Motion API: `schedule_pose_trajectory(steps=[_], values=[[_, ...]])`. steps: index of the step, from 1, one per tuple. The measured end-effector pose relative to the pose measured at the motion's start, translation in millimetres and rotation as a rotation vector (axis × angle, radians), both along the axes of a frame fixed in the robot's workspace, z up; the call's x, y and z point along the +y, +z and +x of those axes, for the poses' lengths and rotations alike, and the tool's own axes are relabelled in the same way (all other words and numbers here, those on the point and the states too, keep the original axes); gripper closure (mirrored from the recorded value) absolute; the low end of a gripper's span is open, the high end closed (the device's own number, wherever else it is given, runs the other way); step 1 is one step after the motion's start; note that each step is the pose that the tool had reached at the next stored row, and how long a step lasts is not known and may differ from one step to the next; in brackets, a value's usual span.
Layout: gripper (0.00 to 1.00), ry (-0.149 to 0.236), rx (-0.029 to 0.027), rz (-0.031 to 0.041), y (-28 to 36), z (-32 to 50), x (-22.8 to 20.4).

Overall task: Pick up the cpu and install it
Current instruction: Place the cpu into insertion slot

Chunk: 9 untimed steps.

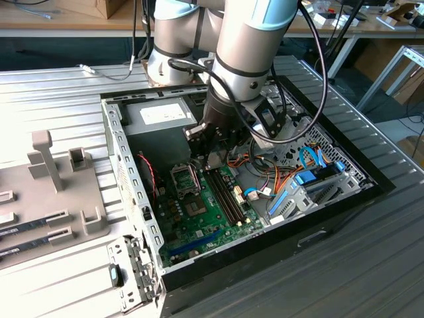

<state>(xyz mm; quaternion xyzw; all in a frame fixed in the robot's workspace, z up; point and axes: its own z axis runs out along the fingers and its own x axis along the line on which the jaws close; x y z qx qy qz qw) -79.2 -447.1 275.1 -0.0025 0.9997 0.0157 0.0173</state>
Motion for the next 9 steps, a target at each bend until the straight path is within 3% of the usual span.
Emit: schedule_pose_trajectory(steps=[4,9], values=[[0.53,0.000,0.0000,0.0000,-4.0,-0.4,-0.1],[0.53,0.000,-0.0001,0.0001,-4.6,-0.5,-0.2]])
